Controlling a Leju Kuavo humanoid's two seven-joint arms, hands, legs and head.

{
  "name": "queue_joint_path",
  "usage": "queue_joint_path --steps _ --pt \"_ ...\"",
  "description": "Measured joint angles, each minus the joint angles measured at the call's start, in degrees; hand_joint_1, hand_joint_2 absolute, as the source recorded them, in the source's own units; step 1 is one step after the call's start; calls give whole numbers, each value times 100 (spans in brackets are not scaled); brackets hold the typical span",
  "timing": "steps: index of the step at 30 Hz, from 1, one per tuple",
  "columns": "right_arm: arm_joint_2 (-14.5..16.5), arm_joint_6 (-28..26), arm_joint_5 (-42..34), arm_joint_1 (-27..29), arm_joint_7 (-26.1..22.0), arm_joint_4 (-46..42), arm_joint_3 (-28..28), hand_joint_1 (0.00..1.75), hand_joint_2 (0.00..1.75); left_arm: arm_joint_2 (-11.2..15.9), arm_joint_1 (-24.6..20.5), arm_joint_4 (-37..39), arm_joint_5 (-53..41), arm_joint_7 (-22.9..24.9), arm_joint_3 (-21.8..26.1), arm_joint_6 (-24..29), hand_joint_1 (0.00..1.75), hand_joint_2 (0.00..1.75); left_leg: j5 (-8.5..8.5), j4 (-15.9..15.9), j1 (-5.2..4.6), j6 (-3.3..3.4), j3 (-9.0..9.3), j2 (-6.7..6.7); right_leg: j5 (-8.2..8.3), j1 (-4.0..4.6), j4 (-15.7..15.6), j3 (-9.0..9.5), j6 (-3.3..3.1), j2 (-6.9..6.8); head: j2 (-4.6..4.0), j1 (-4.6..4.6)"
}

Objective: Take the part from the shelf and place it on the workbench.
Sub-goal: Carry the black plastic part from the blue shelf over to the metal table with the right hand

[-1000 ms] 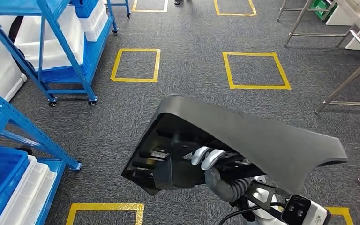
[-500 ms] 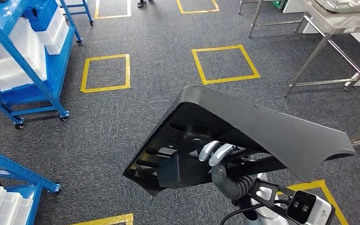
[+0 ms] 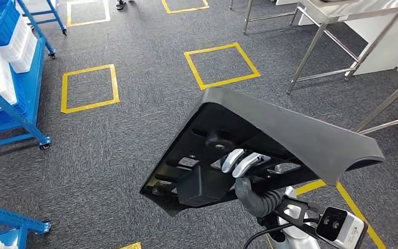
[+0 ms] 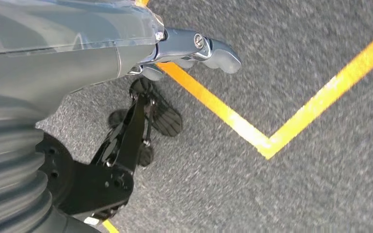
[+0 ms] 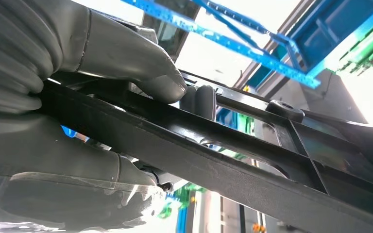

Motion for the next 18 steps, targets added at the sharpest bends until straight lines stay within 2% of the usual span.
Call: queue_joint_path --steps 1,3,4,5,7,8,9,10,11,12,13,14,15,16,18 --pt "0 0 0 1 -1 2 -5 175 175 4 -2 0 0 9 -1 -3 0 175 -16 0 -10 -29 13 54 -15 32 -70 23 -33 -14 0 0" --pt "-1 1 -1 8 -1 3 -21 175 175 8 -22 0 0 17 0 -8 0 175 -50 -3 -3 -90 42 141 2 32 -99 23 -94 131 0 1" --pt "-2 1 -1 8 -2 4 -30 175 175 9 -33 0 0 18 0 -10 0 175 -98 43 9 -120 40 68 15 18 -127 40 -123 199 0 1" --pt "-2 2 -2 6 -2 4 -37 175 175 12 -39 0 0 19 0 -13 0 175 -195 181 23 -145 -10 -64 28 0 -155 58 -158 260 0 0" --pt "-2 8 -4 0 -2 12 -43 175 175 19 -29 0 -4 19 0 -23 0 175 -526 816 43 -181 -303 -386 38 -16 -179 79 -205 382 0 0" --pt "-1 11 -5 2 -1 22 -44 175 175 21 -16 0 -5 21 0 -30 0 175 -684 1215 45 -194 -507 -454 37 -13 -176 79 -219 450 0 0" --pt "-1 14 -6 7 0 36 -45 175 175 23 -7 0 -5 23 0 -39 0 175 -765 1523 46 -205 -676 -480 35 -10 -171 81 -223 530 0 1" --pt "-1 14 -7 9 1 50 -49 175 175 25 2 0 -3 26 0 -45 0 175 -730 1641 48 -212 -762 -486 33 -9 -162 83 -224 615 0 1" --pt "-1 15 -6 12 1 61 -52 175 175 26 8 0 -2 28 0 -50 0 175 -584 1537 53 -215 -748 -494 29 -12 -147 86 -218 701 0 1" --pt "-1 15 -5 13 1 68 -57 175 175 28 10 0 -1 33 0 -60 0 175 -357 1229 60 -215 -637 -527 20 -18 -127 90 -205 786 0 1" --pt "-1 15 -3 13 1 72 -64 175 175 32 13 0 -1 41 0 -73 0 175 -140 841 74 -210 -487 -621 7 -26 -104 88 -185 862 0 1" --pt "-1 15 2 10 1 72 -73 175 175 36 16 0 0 52 0 -86 0 175 2 482 87 -198 -342 -744 -9 -28 -72 73 -158 932 0 1" --pt "-1 15 9 8 1 72 -83 175 175 39 19 0 -1 68 0 -102 0 175 74 243 94 -176 -243 -851 -12 -32 -51 50 -124 994 0 0" --pt "-2 14 22 8 1 72 -94 175 175 40 17 0 -3 86 -1 -113 0 175 73 135 91 -144 -199 -918 -9 -38 -42 24 -89 1050 0 -1" --pt "-3 4 62 8 1 72 -118 175 175 39 -2 0 -4 115 -2 -134 0 175 72 96 83 -67 -179 -851 18 -50 -52 -9 -15 1159 0 -1"
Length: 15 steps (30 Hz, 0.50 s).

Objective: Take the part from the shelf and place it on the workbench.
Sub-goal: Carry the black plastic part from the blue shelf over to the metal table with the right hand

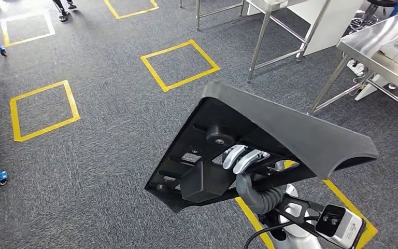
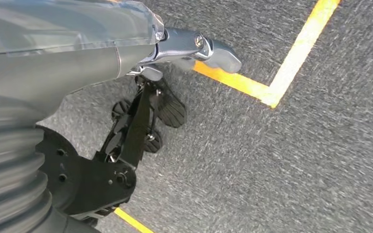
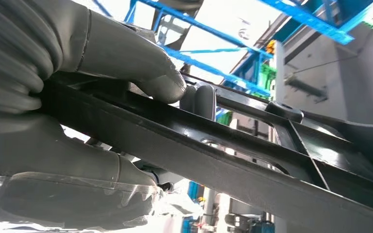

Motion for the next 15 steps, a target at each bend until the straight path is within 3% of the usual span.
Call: queue_joint_path --steps 1,3,5,7,8,9,11,13,15 --pt "-1 -11 20 -1 -1 1 -11 175 175 -1 -10 0 1 7 -1 -11 0 175 16 -27 4 39 14 67 -17 3 22 -15 25 -41 0 1" --pt "-2 -52 50 -26 -1 8 -25 175 175 -1 -4 0 4 5 -2 -42 0 175 46 -85 14 119 38 210 -222 17 344 -166 69 -333 0 2" --pt "-5 -90 58 -50 0 33 -26 175 175 5 24 0 4 -3 -2 -65 0 175 45 -97 -12 162 42 354 -574 3 1054 -509 105 -642 0 2" --pt "-17 -101 50 -53 0 71 -26 175 175 13 39 0 4 -17 -2 -75 0 175 33 -93 -25 165 41 497 -703 -25 1538 -750 130 -723 0 1" --pt "-27 -101 40 -55 0 87 -26 175 175 15 37 0 4 -27 -2 -76 0 175 24 -91 -27 161 46 565 -612 -35 1481 -721 135 -746 0 1" --pt "-36 -99 28 -62 0 98 -26 175 175 16 34 0 4 -39 -2 -78 0 175 13 -90 -29 151 58 626 -442 -40 1212 -579 130 -786 0 1" --pt "-48 -87 -6 -99 0 109 -25 175 175 16 29 0 4 -74 -2 -80 0 175 -22 -84 -46 108 96 736 -128 0 421 -160 80 -1047 0 2" --pt "-51 -54 -75 -166 -1 130 -19 175 175 20 32 0 4 -138 1 -79 0 175 -57 -79 -71 51 127 837 -44 62 1 45 6 -1226 0 2" --pt "-51 -5 -154 -223 -1 167 -15 175 175 23 24 0 4 -204 7 -72 0 175 -82 -94 -76 -10 163 950 -50 81 -36 42 -55 -1120 0 1"
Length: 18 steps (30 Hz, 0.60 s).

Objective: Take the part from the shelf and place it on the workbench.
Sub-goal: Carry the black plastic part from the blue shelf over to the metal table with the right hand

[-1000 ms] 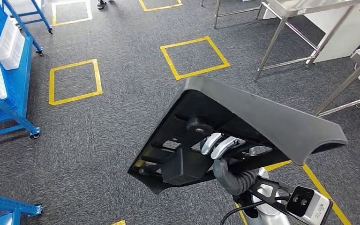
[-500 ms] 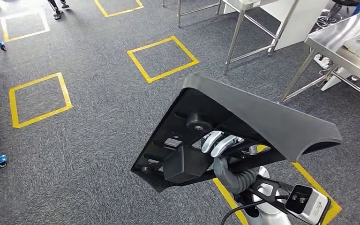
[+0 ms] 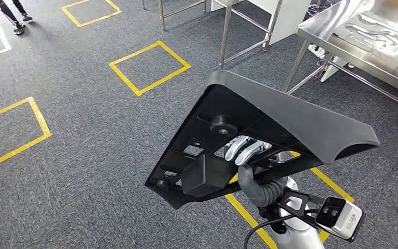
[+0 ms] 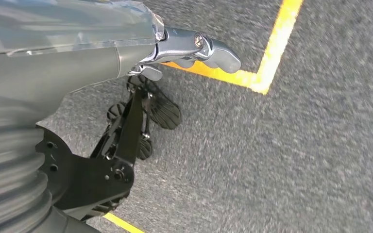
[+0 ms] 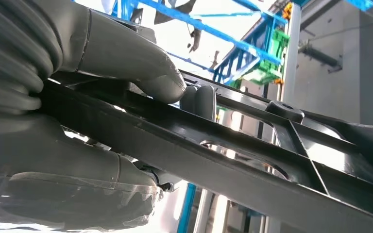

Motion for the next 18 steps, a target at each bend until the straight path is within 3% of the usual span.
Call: queue_joint_path --steps 1,3,4,6,7,8,10,12,14,16,18 --pt "0 20 -28 -21 0 19 3 175 175 2 -6 0 0 -21 3 9 0 175 -29 15 11 -34 17 -27 10 -8 -24 13 -29 66 0 0" --pt "1 44 -75 -92 1 62 13 175 175 10 -3 0 0 -40 11 35 0 175 -216 284 32 -86 -76 -262 39 -45 -76 48 -95 195 0 0" --pt "2 53 -101 -138 1 90 22 175 175 19 7 0 -1 -45 18 48 0 175 -380 594 41 -101 -221 -424 47 -53 -85 57 -115 257 0 0" --pt "3 70 -159 -204 2 154 38 175 175 38 31 0 -2 -57 33 66 0 175 -690 1360 41 -115 -616 -561 48 -49 -79 58 -140 403 0 0" --pt "2 74 -193 -215 2 184 43 175 175 47 38 0 -3 -65 39 72 0 175 -724 1598 41 -119 -758 -577 45 -45 -72 61 -143 483 0 0" --pt "2 74 -230 -223 3 211 46 175 175 54 46 0 -3 -73 44 78 0 175 -647 1631 41 -117 -809 -584 42 -43 -61 64 -143 564 0 0" --pt "2 69 -321 -257 3 254 48 175 175 71 54 0 -2 -84 50 101 0 175 -216 1062 48 -102 -617 -655 27 -49 -31 69 -127 724 0 0" --pt "2 58 -399 -306 1 281 48 175 175 99 63 1 -1 -86 64 127 0 175 93 362 64 -72 -342 -889 9 -46 15 42 -83 864 0 0" --pt "2 47 -444 -330 1 303 48 175 175 126 56 1 -3 -85 78 145 0 175 127 112 61 -29 -244 -1011 19 -56 34 -4 -21 975 0 0" --pt "2 63 -465 -325 1 312 41 175 175 143 27 0 -4 -85 80 170 0 175 149 68 62 36 -224 -910 30 -74 29 -25 44 1030 0 0" --pt "3 108 -451 -288 0 285 24 175 175 162 24 0 -2 -93 81 195 0 175 174 13 76 115 -193 -783 -112 -60 228 -111 102 815 0 1"
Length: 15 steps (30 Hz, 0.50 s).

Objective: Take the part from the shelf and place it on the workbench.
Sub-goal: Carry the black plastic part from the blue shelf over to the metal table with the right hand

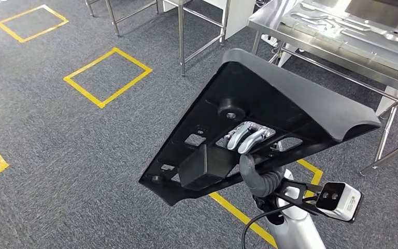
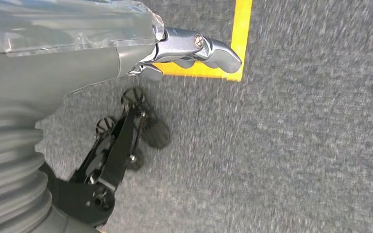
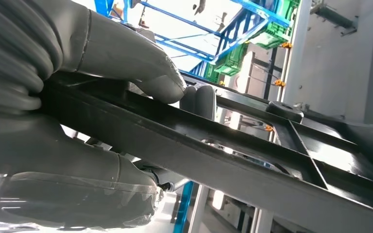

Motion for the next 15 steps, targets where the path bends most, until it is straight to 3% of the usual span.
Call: queue_joint_path --steps 2,3,4,5,6,7,9,11,13,15 --pt "7 13 62 108 -2 -71 -10 175 175 28 34 0 1 -11 3 9 0 175 -1 -23 -9 51 15 135 -343 -6 623 -292 41 -304 0 0" --pt "10 -8 108 186 -2 -114 -9 175 175 43 49 0 1 -17 4 4 0 175 -8 -22 -15 62 14 203 -499 -19 988 -472 55 -372 0 -1" --pt "13 -38 155 270 -2 -157 -9 175 175 58 58 0 1 -25 6 -5 0 175 -15 -20 -19 62 15 270 -578 -33 1248 -602 68 -405 0 -1" --pt "13 -71 197 345 -2 -200 -9 175 175 72 58 0 1 -34 6 -19 0 175 -24 -18 -20 58 18 336 -547 -44 1309 -634 76 -425 0 -1" --pt "13 -99 226 407 -1 -245 -9 175 175 82 54 0 1 -41 5 -37 0 175 -35 -16 -20 49 28 401 -416 -52 1146 -550 78 -450 0 -1" --pt "13 -117 243 450 -1 -289 -9 175 175 89 49 0 1 -44 5 -57 0 175 -49 -13 -21 35 44 464 -223 -54 790 -359 70 -511 0 -1" --pt "13 -130 262 486 -1 -368 -9 175 175 98 39 0 1 -46 5 -93 0 175 -86 -6 -38 -10 88 582 36 -14 37 37 14 -770 0 -1" --pt "12 -139 276 495 -1 -417 -7 175 175 105 34 0 1 -47 5 -125 0 175 -115 -11 -55 -74 129 694 73 39 -246 176 -47 -886 0 -1" --pt "12 -158 278 503 -1 -437 0 175 175 105 18 0 1 -48 6 -165 0 175 -142 -26 -49 -145 168 791 100 38 -273 180 -102 -739 0 -1" --pt "13 -182 277 493 -2 -445 21 175 175 102 8 0 1 -48 6 -194 0 175 -282 133 -29 -203 135 636 137 4 -326 207 -168 -606 0 -1"
